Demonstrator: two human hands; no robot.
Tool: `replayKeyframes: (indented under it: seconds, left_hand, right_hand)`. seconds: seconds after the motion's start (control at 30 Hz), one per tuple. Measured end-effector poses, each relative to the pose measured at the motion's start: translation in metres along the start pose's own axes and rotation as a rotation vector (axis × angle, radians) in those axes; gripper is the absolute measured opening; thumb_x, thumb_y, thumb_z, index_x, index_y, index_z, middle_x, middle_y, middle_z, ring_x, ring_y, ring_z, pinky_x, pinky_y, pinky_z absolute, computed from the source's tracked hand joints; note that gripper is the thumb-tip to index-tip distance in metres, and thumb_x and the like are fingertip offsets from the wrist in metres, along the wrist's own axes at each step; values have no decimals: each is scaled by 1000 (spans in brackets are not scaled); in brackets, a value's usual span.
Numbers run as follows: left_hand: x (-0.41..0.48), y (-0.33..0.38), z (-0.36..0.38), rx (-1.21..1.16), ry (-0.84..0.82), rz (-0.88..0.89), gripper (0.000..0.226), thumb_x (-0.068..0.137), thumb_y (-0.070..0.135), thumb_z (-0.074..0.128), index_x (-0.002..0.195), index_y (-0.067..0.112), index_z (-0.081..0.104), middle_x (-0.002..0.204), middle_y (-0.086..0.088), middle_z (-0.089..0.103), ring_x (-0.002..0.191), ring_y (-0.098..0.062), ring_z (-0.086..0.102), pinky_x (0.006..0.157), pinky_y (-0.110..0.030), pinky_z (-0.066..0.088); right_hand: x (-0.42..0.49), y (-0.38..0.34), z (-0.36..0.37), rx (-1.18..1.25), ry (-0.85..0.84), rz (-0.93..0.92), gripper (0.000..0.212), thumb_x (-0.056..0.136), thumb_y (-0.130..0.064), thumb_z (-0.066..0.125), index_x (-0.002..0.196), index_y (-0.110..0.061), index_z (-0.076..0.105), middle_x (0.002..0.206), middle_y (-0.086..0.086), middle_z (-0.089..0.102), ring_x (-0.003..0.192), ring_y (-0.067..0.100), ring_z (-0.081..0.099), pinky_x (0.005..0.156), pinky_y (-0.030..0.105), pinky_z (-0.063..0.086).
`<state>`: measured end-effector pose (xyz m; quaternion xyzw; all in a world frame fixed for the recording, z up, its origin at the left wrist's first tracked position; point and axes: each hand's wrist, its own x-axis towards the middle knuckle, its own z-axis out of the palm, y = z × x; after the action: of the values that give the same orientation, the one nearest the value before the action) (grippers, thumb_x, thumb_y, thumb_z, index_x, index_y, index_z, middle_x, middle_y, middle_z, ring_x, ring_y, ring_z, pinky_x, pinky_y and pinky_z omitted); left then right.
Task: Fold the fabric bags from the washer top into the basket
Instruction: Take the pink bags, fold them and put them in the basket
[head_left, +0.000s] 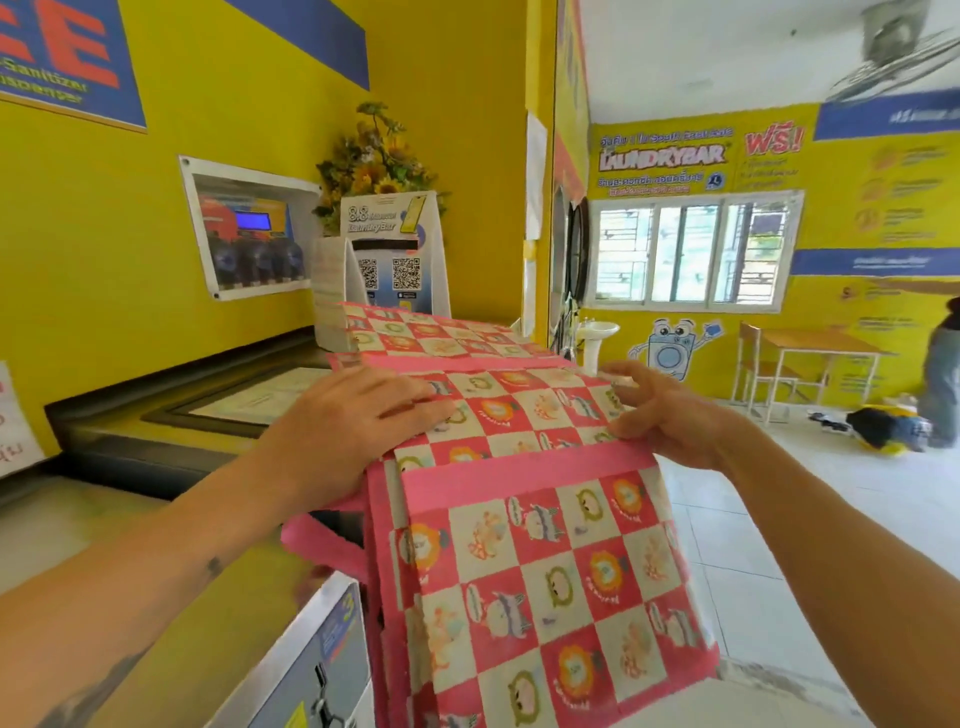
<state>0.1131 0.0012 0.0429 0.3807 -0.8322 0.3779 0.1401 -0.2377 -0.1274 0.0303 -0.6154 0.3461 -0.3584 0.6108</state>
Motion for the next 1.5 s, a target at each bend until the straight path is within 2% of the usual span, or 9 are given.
replayKeyframes:
  seconds: [0.27, 0.57, 0.77, 0.87, 1.07, 1.2, 1.27, 1.4, 1.5]
  left_hand:
    - [55, 80, 22, -31, 50, 196, 44, 96, 40, 56, 137, 24, 53, 125, -9, 64, 113, -29, 61, 92, -48, 50]
    - [56, 235, 161, -81, -102, 51, 62, 90, 57, 47, 141, 20, 46, 127, -11, 61, 114, -31, 59, 95, -47, 50]
    - [56, 320, 207, -199, -114, -12, 52, 99, 46, 29, 133, 15, 54, 122, -10, 65, 106, -25, 64, 76, -35, 60]
    - [62, 344, 221, -326, -207, -79, 60, 90, 53, 43, 144, 26, 41, 138, -8, 53, 120, -23, 58, 78, -36, 61]
    - [82, 380, 230, -739, -406, -429, 76, 81, 66, 58, 141, 66, 12, 162, 10, 9, 136, -18, 41, 105, -41, 46]
    - [99, 396, 223, -1075, -356, -655, 50, 80, 70, 54, 127, 70, 36, 134, 14, 53, 120, -7, 55, 103, -38, 46]
    - [111, 408, 215, -1282, -337, -723, 38, 87, 46, 60, 122, 62, 52, 117, 18, 67, 107, -4, 65, 96, -39, 53]
    - [126, 414, 206, -1593, -267, -818, 32, 91, 15, 65, 111, 38, 72, 112, 0, 74, 106, -22, 69, 94, -47, 53]
    - [127, 413, 207, -1801, -313, -839, 48, 66, 39, 80, 112, 31, 72, 115, -3, 72, 108, -23, 68, 95, -45, 51]
  right_hand:
    - [-73, 50, -82, -171, -4, 60, 87, 69, 24, 63, 138, -27, 51, 132, 21, 60, 105, 36, 68, 78, 47, 60]
    - [-142, 204, -178, -377, 261, -190, 79, 69, 29, 63, 137, -9, 53, 123, 15, 64, 96, 17, 72, 71, 33, 61]
    - [-177, 240, -213, -611, 227, -125, 75, 69, 7, 74, 134, -19, 47, 117, -1, 64, 98, 10, 70, 77, 28, 60]
    - [-192, 250, -222, -742, 305, -175, 60, 71, 6, 71, 117, -28, 52, 104, -14, 65, 91, 4, 67, 70, 18, 57]
    - [-204, 278, -263, -780, 543, -260, 35, 80, 0, 65, 110, -17, 62, 99, -3, 69, 86, 11, 66, 69, 26, 58]
    - [-211, 286, -279, -772, 599, -248, 21, 86, -3, 58, 102, -15, 66, 90, -1, 70, 79, 5, 65, 58, 17, 52]
    - [-213, 290, -285, -812, 632, -242, 17, 86, -4, 56, 93, -15, 67, 85, -1, 68, 78, 8, 62, 61, 20, 48]
    - [-211, 303, -300, -852, 638, -201, 16, 83, -4, 62, 82, -20, 67, 86, 2, 60, 82, 16, 58, 65, 22, 45]
    - [-208, 312, -305, -881, 609, -138, 12, 81, -8, 74, 91, -14, 72, 105, 4, 48, 91, 13, 50, 71, 7, 42]
